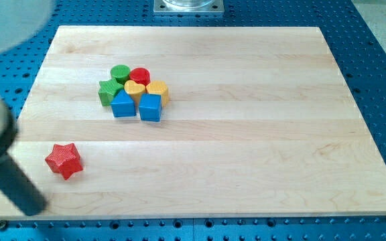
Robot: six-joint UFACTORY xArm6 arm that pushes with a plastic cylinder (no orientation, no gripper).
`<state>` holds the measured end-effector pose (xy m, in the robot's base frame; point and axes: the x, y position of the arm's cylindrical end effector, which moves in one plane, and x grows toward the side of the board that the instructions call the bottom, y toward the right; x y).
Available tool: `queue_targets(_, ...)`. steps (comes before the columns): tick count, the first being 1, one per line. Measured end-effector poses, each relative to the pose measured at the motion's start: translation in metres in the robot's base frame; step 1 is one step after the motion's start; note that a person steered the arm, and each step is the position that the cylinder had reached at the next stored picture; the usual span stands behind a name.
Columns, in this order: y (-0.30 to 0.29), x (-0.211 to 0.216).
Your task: Push the red star at the top of the yellow hexagon
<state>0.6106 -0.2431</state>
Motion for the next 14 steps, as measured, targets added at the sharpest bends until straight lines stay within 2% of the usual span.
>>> queue_targets(1,-0.026,-0.010)
queue_targets(2,0.033,-0.036)
queue_targets(3,0.026,-0.053)
queue_targets(4,0.048,-0.071)
queue_targets(7,0.197,-0.096)
queue_targets(8,0.218,-0.096)
queue_targets(9,0.220,-0.115)
queue_targets(11,0.225,-0.095)
queue_targets(12,0.235,-0.101)
queue_targets(14,0.246,-0.131)
